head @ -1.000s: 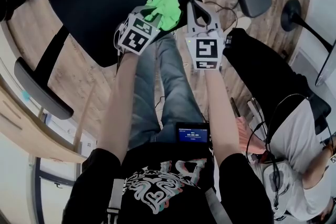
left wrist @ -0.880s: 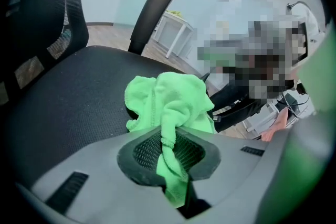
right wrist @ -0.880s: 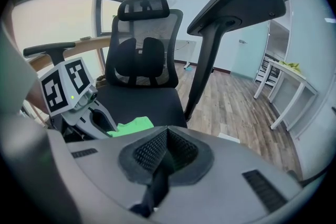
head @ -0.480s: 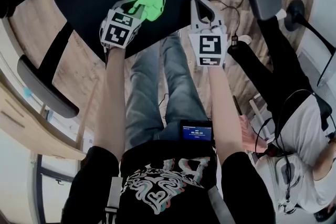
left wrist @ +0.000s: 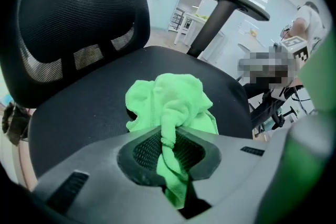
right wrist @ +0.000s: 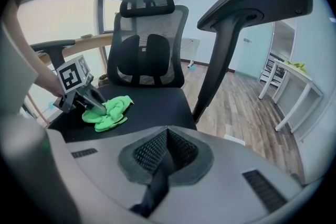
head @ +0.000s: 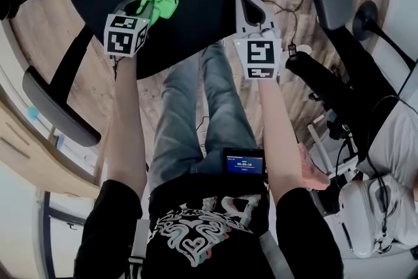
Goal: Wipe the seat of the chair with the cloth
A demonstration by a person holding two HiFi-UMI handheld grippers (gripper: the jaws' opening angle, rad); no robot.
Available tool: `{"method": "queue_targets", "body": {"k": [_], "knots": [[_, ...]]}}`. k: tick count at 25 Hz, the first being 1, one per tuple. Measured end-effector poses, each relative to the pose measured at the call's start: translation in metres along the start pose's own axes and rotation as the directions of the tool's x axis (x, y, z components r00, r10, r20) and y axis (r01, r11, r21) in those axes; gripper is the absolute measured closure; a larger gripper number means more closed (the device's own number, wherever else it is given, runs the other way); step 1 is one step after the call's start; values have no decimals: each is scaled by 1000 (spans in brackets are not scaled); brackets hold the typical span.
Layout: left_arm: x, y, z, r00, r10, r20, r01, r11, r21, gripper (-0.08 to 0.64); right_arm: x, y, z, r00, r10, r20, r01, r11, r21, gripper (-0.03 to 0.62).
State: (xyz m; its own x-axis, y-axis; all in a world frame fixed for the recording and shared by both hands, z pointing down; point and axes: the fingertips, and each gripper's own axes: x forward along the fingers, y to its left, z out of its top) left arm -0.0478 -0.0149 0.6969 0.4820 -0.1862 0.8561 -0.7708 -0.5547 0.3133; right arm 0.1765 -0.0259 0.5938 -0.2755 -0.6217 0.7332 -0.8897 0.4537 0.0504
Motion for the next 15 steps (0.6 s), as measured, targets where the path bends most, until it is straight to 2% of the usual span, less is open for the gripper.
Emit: {"method": "queue_targets", "body": {"k": [8,15], "knots": [[-31,49,-24,994,106,6,-105,989,-108,508,12,19,0,999,33,-26,-33,999,-12,591],[-48,62,-26,991,131,21,-128,985,-112,508,33,56,18,994,99,-50,-101,994,-44,591]]}}
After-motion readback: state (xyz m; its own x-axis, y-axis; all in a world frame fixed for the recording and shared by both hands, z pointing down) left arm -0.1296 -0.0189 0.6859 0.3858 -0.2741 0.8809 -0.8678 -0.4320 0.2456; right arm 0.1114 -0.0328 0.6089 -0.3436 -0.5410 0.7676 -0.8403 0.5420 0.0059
